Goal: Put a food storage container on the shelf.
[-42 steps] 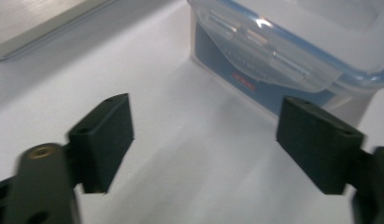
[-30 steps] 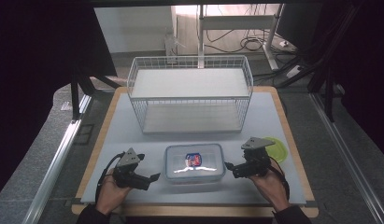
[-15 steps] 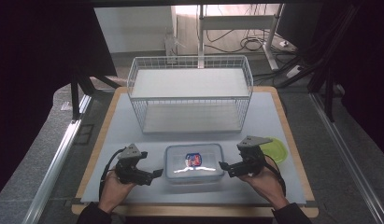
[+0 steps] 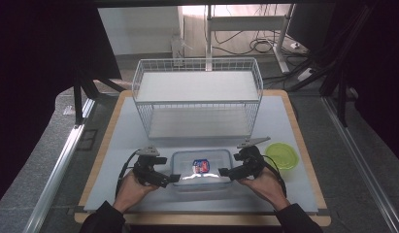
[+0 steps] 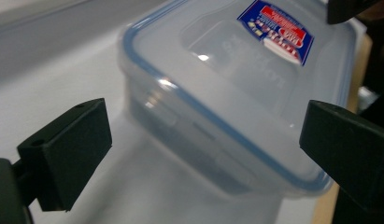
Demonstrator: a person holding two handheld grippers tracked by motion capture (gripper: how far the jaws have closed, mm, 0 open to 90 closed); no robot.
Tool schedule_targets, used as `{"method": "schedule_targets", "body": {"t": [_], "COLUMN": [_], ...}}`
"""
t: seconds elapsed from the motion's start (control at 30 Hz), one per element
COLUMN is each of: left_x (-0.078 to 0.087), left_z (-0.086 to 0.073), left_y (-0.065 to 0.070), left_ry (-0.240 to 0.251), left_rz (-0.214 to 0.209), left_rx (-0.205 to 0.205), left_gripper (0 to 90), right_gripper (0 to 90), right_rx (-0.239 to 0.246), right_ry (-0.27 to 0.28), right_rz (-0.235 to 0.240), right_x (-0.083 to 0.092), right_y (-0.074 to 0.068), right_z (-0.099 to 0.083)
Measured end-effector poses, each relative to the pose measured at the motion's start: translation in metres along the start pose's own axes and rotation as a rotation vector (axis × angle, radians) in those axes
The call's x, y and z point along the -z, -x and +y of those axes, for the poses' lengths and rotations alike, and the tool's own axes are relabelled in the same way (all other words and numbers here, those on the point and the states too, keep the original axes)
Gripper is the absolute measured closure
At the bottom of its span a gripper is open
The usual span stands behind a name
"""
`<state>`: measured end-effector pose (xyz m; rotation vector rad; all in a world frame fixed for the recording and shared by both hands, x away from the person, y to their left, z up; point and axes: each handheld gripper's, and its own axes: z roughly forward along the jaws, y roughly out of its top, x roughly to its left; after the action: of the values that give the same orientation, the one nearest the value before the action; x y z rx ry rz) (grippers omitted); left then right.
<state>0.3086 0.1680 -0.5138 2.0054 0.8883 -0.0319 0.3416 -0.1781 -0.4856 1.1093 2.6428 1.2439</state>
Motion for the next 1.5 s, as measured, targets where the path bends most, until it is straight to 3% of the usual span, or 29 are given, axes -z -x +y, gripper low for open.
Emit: {"method": "schedule_targets", "body": {"t": [0.17,0.47,0.67,0.77,0.83,0.87,1.07,1.2,1.37,1.5], "left_x": [-0.012,-0.006,0.005,0.01,0.019,0.02,0.02,0.017,0.02,0.022], "left_z": [0.001,0.0,-0.004,-0.008,-0.016,-0.017,-0.025,-0.027,-0.027,-0.024], "left_y": [-0.005,0.001,0.012,0.014,0.016,0.017,0.021,0.025,0.018,0.018], "left_ry": [-0.009,-0.037,-0.021,-0.004,0.054,0.059,0.071,0.068,0.087,0.107], "left_rz": [-0.086,-0.079,-0.055,-0.056,-0.07,-0.07,-0.098,-0.085,-0.129,-0.106], "left_rx": [0.024,0.041,0.019,0.013,0.044,0.043,0.097,0.098,0.154,0.168], "left_gripper": [0.0,5.8,16.1,21.4,34.9,37.3,41.7,38.8,46.3,48.1], "right_gripper": [3.3,5.3,21.0,26.7,36.9,38.8,48.6,49.5,51.4,53.8], "right_rx": [-0.029,-0.137,-0.089,-0.092,-0.108,-0.121,-0.147,-0.169,-0.171,-0.209], "right_ry": [-0.012,-0.044,-0.023,-0.008,0.006,0.009,0.025,0.027,0.031,0.058], "right_rz": [0.056,0.127,0.086,0.078,0.081,0.086,0.118,0.124,0.114,0.119], "right_x": [-0.01,-0.012,0.006,0.011,0.021,0.024,0.035,0.037,0.04,0.041], "right_y": [0.001,0.007,-0.002,-0.005,-0.008,-0.009,-0.01,-0.01,-0.014,-0.014], "right_z": [0.003,-0.004,-0.007,-0.009,-0.012,-0.014,-0.024,-0.027,-0.03,-0.031]}}
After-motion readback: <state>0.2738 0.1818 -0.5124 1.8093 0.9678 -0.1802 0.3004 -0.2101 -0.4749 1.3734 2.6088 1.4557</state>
